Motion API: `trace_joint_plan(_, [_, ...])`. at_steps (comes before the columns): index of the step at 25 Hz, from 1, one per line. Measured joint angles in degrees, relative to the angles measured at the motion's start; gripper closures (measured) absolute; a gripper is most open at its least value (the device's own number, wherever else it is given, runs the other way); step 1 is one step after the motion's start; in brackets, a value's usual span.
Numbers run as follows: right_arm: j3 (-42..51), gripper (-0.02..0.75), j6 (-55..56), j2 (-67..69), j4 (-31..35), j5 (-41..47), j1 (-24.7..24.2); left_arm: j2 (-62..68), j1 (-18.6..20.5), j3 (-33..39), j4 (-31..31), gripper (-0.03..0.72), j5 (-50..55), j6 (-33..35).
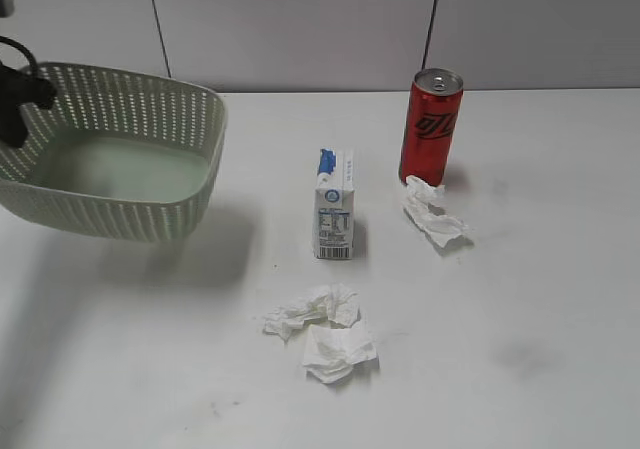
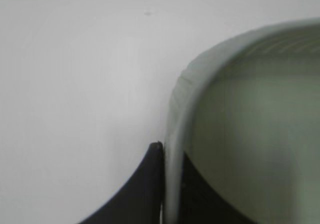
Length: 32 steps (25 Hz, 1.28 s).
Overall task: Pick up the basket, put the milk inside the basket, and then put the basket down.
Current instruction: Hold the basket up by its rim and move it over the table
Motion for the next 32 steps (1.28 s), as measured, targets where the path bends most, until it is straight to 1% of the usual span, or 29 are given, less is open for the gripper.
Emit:
trace_joint_plan(2, [-0.07,0.153,0.0,0.21,0.33,0.0,0.0,-1.76,0.0,0.0,3.81,0.688,2.35,-3.13])
trace_joint_plan(5, [-1.69,0.153,-0.36,3.9,2.45,-0.73,0.0,-4.61,-0.47,0.0,5.88,0.688,7.24,-4.67])
trace_joint_plan(8, [-5.5,0.153,-1.15,10.39,4.93,-1.31,0.0,-7.33,-2.52,0.05,10.3,0.688,9.36,-7.2])
trace_joint_plan(11, [-11.23,0.153,-1.27,20.18,7.67,-0.98,0.0,-8.07,-5.16,0.05,17.52,0.688,9.84,-12.06])
trace_joint_plan(13, [-14.69,0.153,-0.17,26.78,10.01,-0.27,0.0,-8.01,-6.84,0.05,20.03,0.688,10.56,-13.54])
trace_joint_plan(16, [-20.39,0.153,-0.9,37.39,16.26,1.19,0.0,-7.97,-8.94,0.05,20.25,0.688,10.68,-14.35])
trace_joint_plan(19, [-25.93,0.153,-2.74,47.01,21.47,1.73,0.0,-7.97,-9.36,0.05,20.24,0.688,10.68,-14.8])
trace_joint_plan(26, [-34.9,0.153,-3.71,64.53,22.64,2.04,0.0,-7.97,-9.36,0.05,20.84,0.688,10.74,-15.16])
trace_joint_plan(32, [-38.92,0.153,-3.68,75.39,22.14,1.83,0.0,-7.97,-9.36,0.05,20.96,0.688,10.8,-15.16])
